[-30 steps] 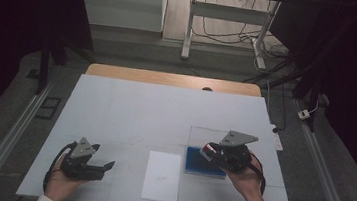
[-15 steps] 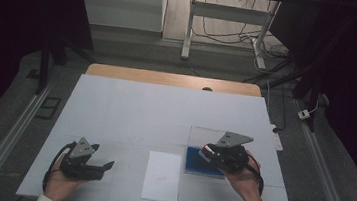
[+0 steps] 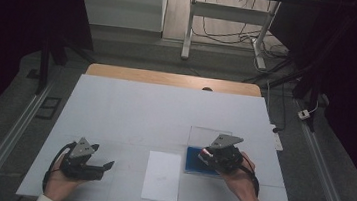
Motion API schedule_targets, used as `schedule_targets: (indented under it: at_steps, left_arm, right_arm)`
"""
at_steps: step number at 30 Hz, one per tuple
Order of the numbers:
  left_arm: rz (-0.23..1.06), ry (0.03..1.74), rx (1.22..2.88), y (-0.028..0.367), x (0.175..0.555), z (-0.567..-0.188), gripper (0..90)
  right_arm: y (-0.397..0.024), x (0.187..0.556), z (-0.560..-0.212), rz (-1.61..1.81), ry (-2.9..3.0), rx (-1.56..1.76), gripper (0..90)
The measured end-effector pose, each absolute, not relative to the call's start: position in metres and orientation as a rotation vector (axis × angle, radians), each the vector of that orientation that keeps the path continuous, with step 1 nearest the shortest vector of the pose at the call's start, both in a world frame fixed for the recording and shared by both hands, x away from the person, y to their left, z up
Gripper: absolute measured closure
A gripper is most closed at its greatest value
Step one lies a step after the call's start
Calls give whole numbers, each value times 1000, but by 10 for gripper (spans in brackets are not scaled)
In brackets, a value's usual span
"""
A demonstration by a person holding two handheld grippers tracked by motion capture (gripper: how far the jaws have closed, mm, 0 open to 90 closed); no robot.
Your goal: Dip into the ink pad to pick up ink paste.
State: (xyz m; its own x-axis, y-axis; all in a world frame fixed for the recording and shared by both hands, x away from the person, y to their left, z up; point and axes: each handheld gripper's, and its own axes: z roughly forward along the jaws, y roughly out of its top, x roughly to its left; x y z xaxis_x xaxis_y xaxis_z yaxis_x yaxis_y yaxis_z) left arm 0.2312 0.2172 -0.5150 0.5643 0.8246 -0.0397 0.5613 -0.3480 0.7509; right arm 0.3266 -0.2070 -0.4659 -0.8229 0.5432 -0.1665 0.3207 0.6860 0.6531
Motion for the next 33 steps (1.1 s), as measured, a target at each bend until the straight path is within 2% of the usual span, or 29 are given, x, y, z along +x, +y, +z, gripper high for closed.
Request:
schedule_targets:
  at_steps: [33]
  left_arm:
    - [449,1105,2068,215,230,-515,200]
  right_arm:
    - [-203,337,-475,750,2624,731,708]
